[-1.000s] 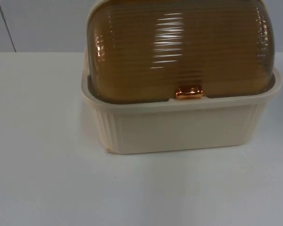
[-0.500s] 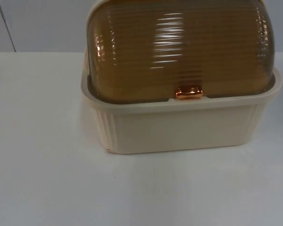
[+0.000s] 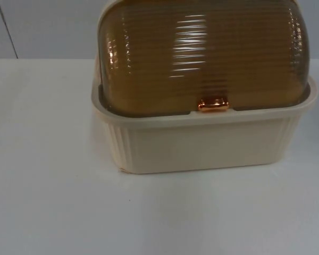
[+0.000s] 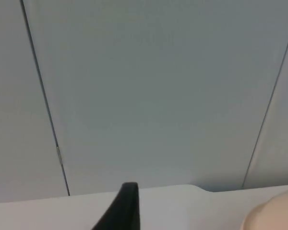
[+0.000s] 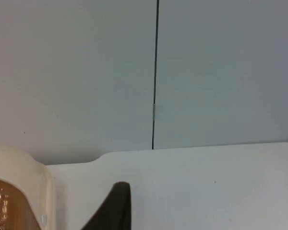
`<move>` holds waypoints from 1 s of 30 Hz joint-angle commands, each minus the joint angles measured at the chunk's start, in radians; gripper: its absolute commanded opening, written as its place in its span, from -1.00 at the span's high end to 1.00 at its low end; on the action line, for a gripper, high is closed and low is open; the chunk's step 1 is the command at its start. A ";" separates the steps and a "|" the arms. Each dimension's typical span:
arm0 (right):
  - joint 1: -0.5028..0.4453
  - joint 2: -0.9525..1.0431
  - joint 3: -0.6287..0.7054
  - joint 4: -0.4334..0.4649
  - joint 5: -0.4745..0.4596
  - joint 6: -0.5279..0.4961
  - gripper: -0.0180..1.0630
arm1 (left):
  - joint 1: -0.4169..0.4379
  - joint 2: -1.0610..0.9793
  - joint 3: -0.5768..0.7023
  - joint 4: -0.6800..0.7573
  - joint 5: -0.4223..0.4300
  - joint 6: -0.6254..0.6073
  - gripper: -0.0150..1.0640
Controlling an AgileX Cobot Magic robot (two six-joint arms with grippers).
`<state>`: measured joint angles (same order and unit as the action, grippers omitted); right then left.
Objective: Open the box lid with the left hand, place the block into the box with the right hand, then close the box lid with the left hand.
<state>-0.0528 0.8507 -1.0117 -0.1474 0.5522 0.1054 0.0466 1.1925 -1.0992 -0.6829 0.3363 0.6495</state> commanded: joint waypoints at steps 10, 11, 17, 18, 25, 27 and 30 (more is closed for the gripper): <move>0.005 -0.007 -0.005 0.000 -0.001 0.010 -0.98 | 0.004 -0.006 -0.002 -0.020 -0.036 -0.010 -0.97; 0.005 -0.007 -0.005 0.000 -0.001 0.010 -0.98 | 0.004 -0.006 -0.002 -0.027 -0.041 -0.010 -0.97; 0.005 -0.007 -0.005 0.000 0.017 0.010 -0.98 | 0.005 -0.046 -0.002 -0.093 -0.058 -0.023 -0.97; 0.005 -0.007 -0.005 0.000 0.017 0.010 -0.98 | 0.010 -0.059 -0.002 -0.084 -0.045 -0.023 -0.97; 0.007 -0.039 -0.005 0.037 0.057 0.025 -0.98 | 0.013 -0.157 -0.002 0.023 0.047 -0.021 -0.97; 0.007 -0.058 -0.005 0.047 0.074 0.025 -0.98 | 0.013 -0.185 -0.002 0.051 0.072 -0.024 -0.97; 0.007 -0.155 -0.005 0.049 0.132 0.027 -0.98 | 0.013 -0.289 0.000 0.140 0.108 -0.033 -0.97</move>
<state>-0.0528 0.7697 -1.0117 -0.1044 0.6435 0.1304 0.0575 0.9773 -1.0992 -0.6140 0.4122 0.6350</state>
